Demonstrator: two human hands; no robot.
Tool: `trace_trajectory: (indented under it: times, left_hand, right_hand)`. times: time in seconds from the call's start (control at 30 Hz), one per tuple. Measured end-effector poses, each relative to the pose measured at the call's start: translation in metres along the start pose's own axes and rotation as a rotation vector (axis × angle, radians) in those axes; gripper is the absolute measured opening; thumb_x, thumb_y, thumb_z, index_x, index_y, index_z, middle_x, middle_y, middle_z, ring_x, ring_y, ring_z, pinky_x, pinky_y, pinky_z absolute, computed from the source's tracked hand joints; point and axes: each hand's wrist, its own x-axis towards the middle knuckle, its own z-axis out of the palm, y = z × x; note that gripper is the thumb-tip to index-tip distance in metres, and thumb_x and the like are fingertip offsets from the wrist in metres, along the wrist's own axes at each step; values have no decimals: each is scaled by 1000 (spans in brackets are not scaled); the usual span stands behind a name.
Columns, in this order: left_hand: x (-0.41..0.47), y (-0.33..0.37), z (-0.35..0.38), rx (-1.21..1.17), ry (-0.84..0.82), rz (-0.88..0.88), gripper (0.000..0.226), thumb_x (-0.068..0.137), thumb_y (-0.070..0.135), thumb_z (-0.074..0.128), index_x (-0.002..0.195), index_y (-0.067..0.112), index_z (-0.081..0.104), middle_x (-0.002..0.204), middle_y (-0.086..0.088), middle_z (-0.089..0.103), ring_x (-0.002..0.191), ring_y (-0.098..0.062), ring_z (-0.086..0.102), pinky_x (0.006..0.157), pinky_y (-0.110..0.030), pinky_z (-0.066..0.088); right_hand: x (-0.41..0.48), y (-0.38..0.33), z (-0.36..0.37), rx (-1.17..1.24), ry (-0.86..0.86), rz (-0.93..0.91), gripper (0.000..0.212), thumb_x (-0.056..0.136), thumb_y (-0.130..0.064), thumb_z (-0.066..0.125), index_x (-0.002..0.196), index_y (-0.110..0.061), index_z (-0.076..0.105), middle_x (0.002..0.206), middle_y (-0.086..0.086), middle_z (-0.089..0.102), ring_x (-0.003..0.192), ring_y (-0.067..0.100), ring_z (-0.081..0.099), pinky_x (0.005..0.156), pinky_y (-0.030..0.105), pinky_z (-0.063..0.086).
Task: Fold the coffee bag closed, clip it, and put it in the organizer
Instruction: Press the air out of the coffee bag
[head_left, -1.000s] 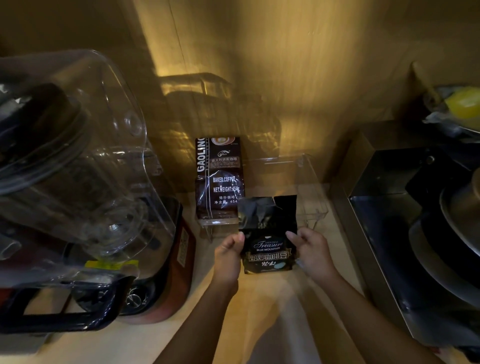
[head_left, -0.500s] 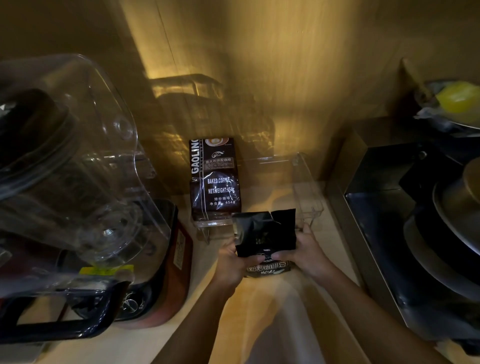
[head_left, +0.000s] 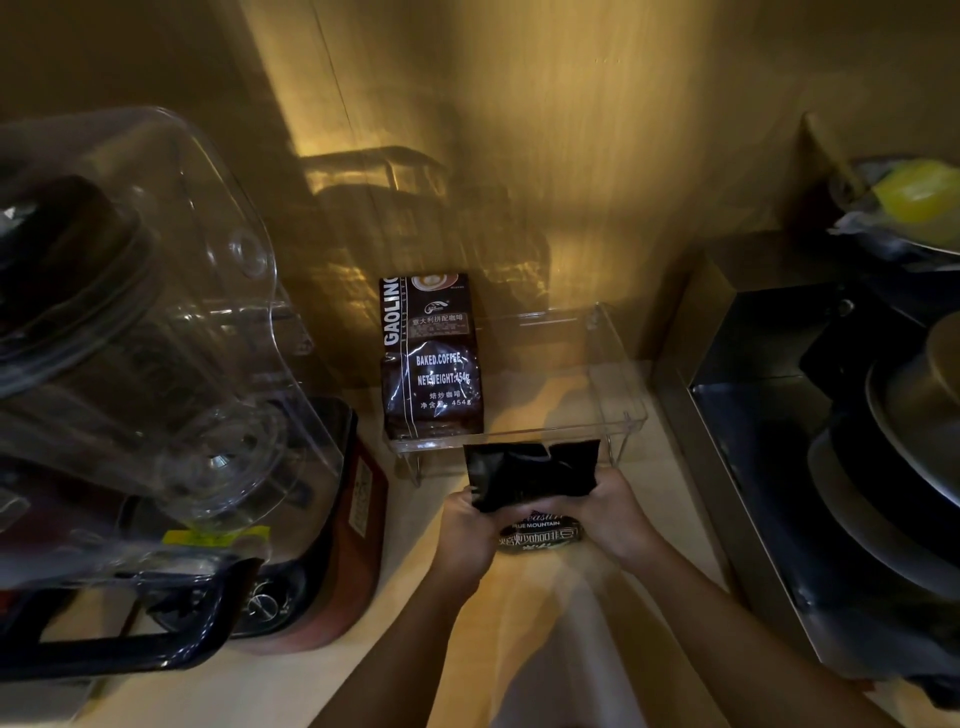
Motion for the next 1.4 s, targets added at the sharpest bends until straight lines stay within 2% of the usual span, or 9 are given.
trace_trajectory:
  times: [0.17, 0.47, 0.63, 0.77, 0.9, 1.0, 1.13, 1.2, 1.4]
  left_hand:
    - [3, 12, -7, -54, -9, -14, 16, 73, -7, 67, 81, 6, 70, 64, 4, 75, 62, -11, 70, 50, -18, 53]
    - [11, 34, -7, -80, 12, 132, 17, 83, -5, 56, 95, 1, 65, 73, 4, 76, 73, -12, 70, 59, -19, 56]
    - [9, 34, -2, -8, 136, 170, 17, 91, 15, 49, 91, 6, 64, 83, -9, 71, 74, -18, 69, 61, -24, 57]
    - [6, 31, -1, 23, -46, 93, 42, 74, 3, 70, 111, 12, 54, 96, 4, 68, 81, -2, 67, 60, -12, 53]
    - [5, 28, -5, 78, 63, 120, 50, 62, -5, 77, 102, 19, 58, 94, 4, 70, 82, -5, 67, 66, -20, 56]
    - [1, 24, -5, -3, 59, 169, 38, 67, -9, 72, 92, 19, 64, 84, 4, 74, 81, -14, 69, 66, -23, 57]
    - [-1, 29, -1, -60, 67, 179, 21, 81, -3, 59, 89, 15, 66, 75, 8, 76, 73, -11, 70, 58, -17, 55]
    - [-1, 31, -1, -45, 92, 182, 14, 88, 8, 54, 87, 15, 66, 74, 5, 75, 72, -13, 70, 57, -18, 55]
    - [-7, 34, 2, -115, 139, 89, 28, 94, 26, 46, 84, 19, 70, 78, 2, 76, 72, -16, 71, 52, -18, 53]
  right_hand:
    - [4, -9, -3, 74, 47, 20, 21, 61, 9, 74, 70, -8, 69, 58, -1, 73, 60, 19, 68, 53, 24, 55]
    - [9, -21, -5, 61, 90, -38, 32, 61, 3, 75, 71, -28, 72, 70, -8, 75, 69, 17, 71, 55, 22, 55]
    - [12, -16, 2, 60, 125, -60, 25, 67, 0, 73, 71, -24, 72, 68, -6, 75, 69, 20, 71, 59, 29, 55]
    - [8, -12, 6, 61, 126, -95, 26, 76, 2, 65, 75, -23, 67, 67, -7, 73, 67, 11, 69, 55, 18, 53]
    - [4, -15, 7, -46, 0, -94, 42, 63, 10, 71, 82, -26, 64, 75, -10, 71, 72, 4, 67, 55, 13, 51]
    - [5, -17, 3, -107, 29, -72, 39, 58, 7, 76, 82, -21, 67, 82, -2, 72, 76, 13, 69, 60, 20, 55]
    - [4, -19, 2, -35, 87, -53, 6, 73, -8, 71, 78, -9, 69, 83, 17, 72, 77, 32, 69, 74, 48, 56]
    - [5, -23, 1, -7, 94, -43, 16, 82, -15, 62, 79, 0, 67, 86, 26, 70, 79, 40, 66, 76, 51, 53]
    - [1, -38, 0, 8, -1, -77, 24, 91, -14, 47, 81, -2, 66, 80, 13, 68, 71, 18, 66, 65, 24, 52]
